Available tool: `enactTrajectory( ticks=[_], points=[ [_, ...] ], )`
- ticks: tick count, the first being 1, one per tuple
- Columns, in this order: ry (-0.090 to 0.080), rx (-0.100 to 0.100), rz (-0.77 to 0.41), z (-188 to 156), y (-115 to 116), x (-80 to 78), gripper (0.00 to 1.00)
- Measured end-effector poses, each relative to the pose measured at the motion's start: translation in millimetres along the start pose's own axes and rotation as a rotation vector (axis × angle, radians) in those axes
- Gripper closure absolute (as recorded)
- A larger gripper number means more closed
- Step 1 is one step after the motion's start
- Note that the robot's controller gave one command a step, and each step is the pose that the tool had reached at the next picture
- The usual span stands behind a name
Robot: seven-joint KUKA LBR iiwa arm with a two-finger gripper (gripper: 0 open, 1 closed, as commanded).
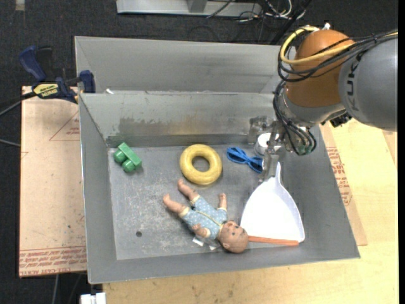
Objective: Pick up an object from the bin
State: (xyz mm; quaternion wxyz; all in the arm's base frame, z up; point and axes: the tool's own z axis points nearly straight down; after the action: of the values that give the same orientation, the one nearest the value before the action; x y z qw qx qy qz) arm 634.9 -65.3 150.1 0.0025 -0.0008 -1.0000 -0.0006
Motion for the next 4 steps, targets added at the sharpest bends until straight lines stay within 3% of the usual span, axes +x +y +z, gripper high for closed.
enactTrajectory(
  ticks=[1,2,3,4],
  points=[
    [-0.007,0.001,-0.001,-5,0,-1.5,0.0],
    [-0.017,0.002,-0.035,24,-2,-5.1,0.0],
    [-0.009,-0.004,-0.065,75,-20,-5.6,0.0],
    [-0.02,0.002,-0.134,80,-8,3.5,1.0]
  ],
)
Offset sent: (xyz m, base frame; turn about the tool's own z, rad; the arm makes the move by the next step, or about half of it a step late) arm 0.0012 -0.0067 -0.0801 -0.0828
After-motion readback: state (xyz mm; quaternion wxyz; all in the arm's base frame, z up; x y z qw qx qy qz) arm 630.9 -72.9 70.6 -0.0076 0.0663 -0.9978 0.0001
